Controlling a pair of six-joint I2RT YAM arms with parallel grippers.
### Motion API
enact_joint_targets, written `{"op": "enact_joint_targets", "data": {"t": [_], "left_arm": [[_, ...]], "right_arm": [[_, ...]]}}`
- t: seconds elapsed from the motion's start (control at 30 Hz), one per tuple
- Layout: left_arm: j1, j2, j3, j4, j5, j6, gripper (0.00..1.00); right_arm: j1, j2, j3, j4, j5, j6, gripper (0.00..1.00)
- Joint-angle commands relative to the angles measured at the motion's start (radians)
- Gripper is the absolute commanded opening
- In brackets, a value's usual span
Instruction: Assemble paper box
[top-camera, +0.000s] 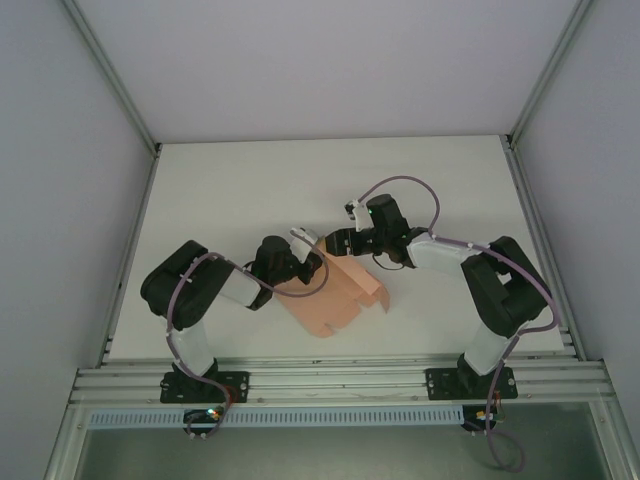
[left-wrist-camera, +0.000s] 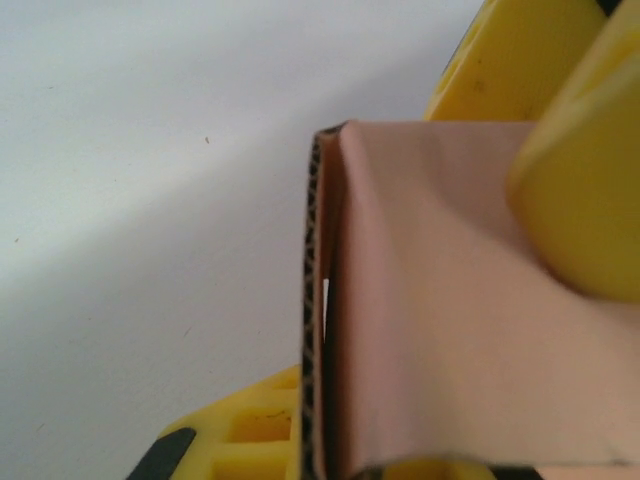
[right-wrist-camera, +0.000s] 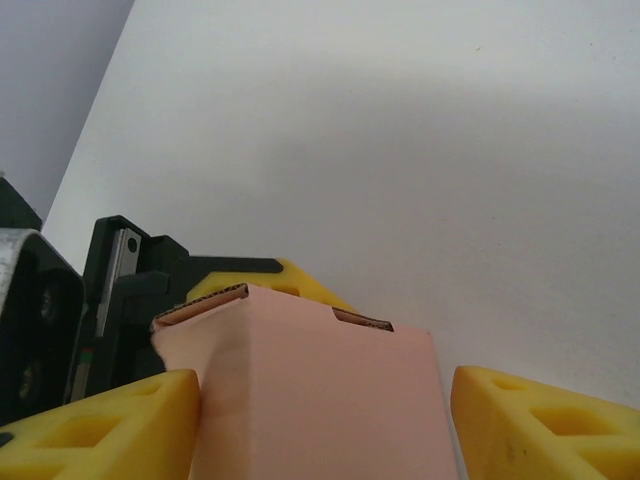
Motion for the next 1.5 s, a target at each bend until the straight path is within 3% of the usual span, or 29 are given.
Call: {"op": "enact_joint_targets", "data": {"t": [0.0, 0.4, 0.47, 0.53, 0.57, 0.7, 0.9, 0.97, 1.13, 1.47], "left_arm": [[-0.006, -0.005, 0.011, 0.025, 0.012, 0.008, 0.2], [-0.001, 0.067, 0.072, 0.112, -0.029, 0.032, 0.29], [-0.002, 0.086, 0.078, 0.138, -0.027, 0.035, 0.2], [-0.002, 0.091, 0.075, 0.157, -0.031, 0.035, 0.02], [-0.002, 0.095, 0.071, 0.171, -0.045, 0.034, 0.0], [-0.008, 0.12, 0.029, 0.279, -0.162, -0.003, 0.0], [-0.035, 0.118, 0.047, 0.204, -0.439, -0.101, 0.0], [-0.048, 0.135, 0.035, 0.267, -0.491, -0.101, 0.0], [-0.052, 0.129, 0.039, 0.261, -0.333, -0.029, 0.0], [-0.026, 0.049, -0.006, 0.255, -0.087, -0.097, 0.0]], "right_arm": [[-0.001, 0.065, -0.039, -0.084, 0.089, -0.026, 0.66], [-0.005, 0.075, -0.009, -0.141, 0.072, -0.031, 0.64], [-0.006, 0.08, 0.001, -0.155, 0.073, -0.031, 0.64], [-0.011, 0.084, 0.004, -0.16, 0.068, -0.027, 0.64], [-0.012, 0.085, 0.004, -0.159, 0.065, -0.024, 0.64], [-0.017, 0.093, 0.003, -0.152, 0.061, 0.0, 0.64], [-0.018, 0.076, -0.037, -0.11, 0.079, 0.078, 0.64], [-0.015, 0.069, -0.063, -0.08, 0.084, 0.129, 0.65], [-0.029, 0.013, -0.132, 0.061, 0.029, 0.206, 0.66], [-0.142, -0.267, -0.135, -0.029, -0.027, 0.116, 0.72]]}}
